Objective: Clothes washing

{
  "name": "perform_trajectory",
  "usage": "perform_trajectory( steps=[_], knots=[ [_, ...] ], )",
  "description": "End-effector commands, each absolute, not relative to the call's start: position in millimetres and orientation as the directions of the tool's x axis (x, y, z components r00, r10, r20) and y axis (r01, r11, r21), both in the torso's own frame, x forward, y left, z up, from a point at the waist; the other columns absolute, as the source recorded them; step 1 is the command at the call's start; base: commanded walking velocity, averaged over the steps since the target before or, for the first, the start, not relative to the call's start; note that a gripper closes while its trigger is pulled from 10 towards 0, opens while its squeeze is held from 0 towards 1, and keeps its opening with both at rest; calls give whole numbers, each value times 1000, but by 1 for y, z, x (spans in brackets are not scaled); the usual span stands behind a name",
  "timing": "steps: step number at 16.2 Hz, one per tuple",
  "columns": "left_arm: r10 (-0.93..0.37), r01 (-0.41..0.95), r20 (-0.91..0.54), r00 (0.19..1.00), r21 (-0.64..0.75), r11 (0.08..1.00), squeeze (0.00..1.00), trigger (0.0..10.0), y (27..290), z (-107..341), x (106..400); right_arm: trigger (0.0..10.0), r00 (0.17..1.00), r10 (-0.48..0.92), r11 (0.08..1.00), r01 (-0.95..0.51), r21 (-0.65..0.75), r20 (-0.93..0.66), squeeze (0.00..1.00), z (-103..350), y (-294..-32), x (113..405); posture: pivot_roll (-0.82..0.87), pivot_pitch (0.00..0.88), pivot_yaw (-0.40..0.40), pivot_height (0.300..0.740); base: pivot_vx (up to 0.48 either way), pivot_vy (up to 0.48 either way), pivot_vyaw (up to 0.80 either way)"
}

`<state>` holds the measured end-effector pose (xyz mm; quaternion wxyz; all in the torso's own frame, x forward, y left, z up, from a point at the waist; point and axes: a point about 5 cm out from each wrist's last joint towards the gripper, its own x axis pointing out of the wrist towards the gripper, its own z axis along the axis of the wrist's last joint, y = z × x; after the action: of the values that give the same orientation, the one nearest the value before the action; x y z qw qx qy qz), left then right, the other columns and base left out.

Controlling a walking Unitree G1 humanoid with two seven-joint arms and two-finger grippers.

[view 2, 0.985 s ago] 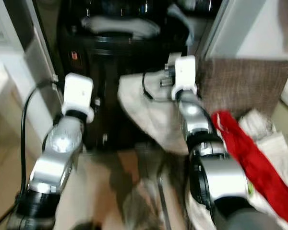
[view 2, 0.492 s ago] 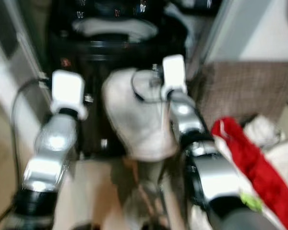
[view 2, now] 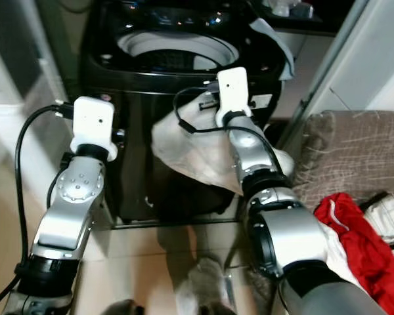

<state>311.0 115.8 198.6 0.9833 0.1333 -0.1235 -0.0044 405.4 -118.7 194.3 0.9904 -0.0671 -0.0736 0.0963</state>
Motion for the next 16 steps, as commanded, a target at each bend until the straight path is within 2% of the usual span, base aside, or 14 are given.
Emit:
perform_trajectory(
  steps=[1, 11, 13, 16],
  knots=[
    [-53, -15, 232, 971, 282, 959, 0, 10000, 109, 197, 311, 10000, 968, 172, 978, -146, -148, 183, 0, 207, -127, 408, 112, 16, -88, 740, 0, 0, 0],
    [-84, 3, 228, 970, 335, 942, 0, 10000, 108, 197, 312, 10000, 957, 175, 978, -142, -151, 232, 0, 217, -125, 408, 112, 8, -85, 740, 0, 0, 0],
    [-114, 28, 248, 962, 326, 945, 0, 10000, 106, 199, 310, 10000, 958, 159, 981, -126, -148, 240, 0, 221, -126, 409, 117, 0, -88, 740, 360, 0, 0],
    [-126, 17, 295, 947, 348, 937, 0, 10000, 106, 207, 310, 10000, 890, 162, 973, -72, -218, 427, 0, 272, -128, 410, 117, 0, -88, 740, 480, 0, 0]
  ],
)
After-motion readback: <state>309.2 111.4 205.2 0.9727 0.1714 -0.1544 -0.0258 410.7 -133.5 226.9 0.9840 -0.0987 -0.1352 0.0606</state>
